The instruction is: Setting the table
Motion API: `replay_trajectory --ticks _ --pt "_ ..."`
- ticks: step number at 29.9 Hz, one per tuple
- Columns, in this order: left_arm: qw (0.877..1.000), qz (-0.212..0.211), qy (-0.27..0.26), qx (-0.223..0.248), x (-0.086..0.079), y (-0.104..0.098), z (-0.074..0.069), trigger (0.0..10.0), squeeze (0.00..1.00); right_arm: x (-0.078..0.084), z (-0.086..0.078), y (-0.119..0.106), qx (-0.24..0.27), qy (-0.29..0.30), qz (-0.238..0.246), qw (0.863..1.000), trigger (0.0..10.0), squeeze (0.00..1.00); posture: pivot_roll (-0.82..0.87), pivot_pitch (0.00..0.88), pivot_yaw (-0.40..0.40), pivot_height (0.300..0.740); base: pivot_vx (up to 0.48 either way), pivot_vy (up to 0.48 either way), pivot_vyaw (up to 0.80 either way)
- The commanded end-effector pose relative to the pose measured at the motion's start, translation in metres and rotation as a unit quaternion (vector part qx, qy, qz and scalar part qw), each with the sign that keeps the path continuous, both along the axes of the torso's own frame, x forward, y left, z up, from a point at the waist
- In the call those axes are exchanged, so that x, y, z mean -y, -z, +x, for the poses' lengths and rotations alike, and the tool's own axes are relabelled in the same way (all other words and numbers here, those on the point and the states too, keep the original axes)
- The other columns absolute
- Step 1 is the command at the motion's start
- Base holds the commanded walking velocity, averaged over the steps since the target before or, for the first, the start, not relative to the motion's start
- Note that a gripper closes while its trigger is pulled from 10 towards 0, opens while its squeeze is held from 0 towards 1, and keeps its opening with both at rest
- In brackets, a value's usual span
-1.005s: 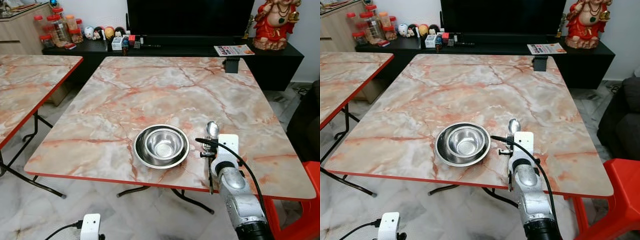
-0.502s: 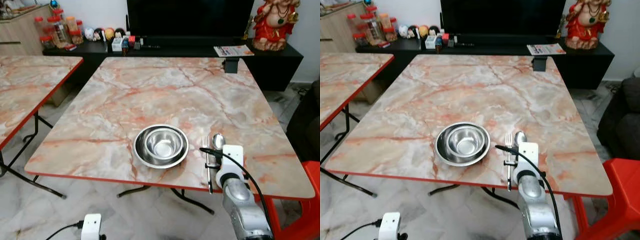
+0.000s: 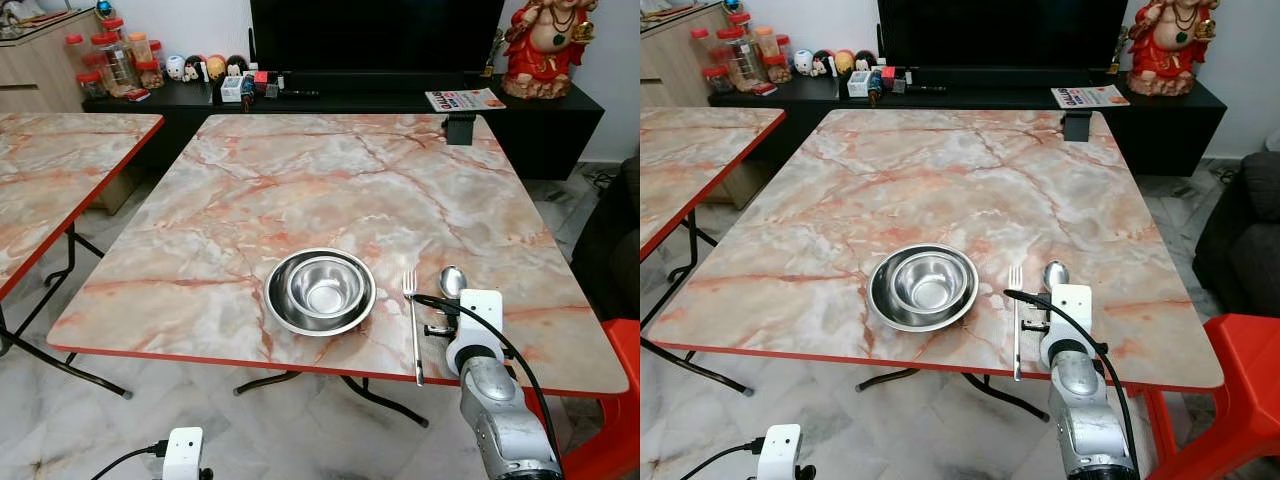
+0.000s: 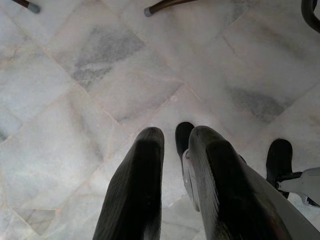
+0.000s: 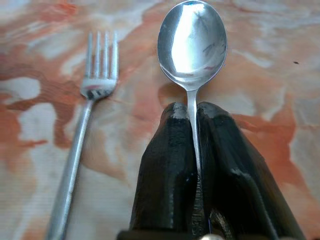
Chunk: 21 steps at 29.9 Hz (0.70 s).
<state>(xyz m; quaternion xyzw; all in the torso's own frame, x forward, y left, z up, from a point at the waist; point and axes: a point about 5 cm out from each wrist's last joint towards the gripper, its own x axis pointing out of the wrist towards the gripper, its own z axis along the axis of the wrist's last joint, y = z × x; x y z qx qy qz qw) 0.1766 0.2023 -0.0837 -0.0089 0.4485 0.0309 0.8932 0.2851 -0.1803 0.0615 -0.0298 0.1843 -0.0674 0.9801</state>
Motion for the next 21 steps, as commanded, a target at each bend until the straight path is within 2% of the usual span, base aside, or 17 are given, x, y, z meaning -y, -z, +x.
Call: replay_trajectory --ticks 1,21 --pt "1.0 0.002 0.001 -0.005 -0.001 0.0004 -0.0009 10.0 0.0 -0.0058 0.0048 -0.0049 0.007 -0.014 0.006 1.0 10.0 0.0 -0.08 0.0 0.046 0.74 0.0 0.0 0.0" --pt "1.0 0.002 0.005 -0.003 -0.0017 -0.0007 0.0014 10.0 0.0 -0.0058 0.0017 0.0046 -0.011 -0.006 0.018 1.0 10.0 0.0 -0.08 0.0 0.051 0.74 0.0 0.0 0.0"
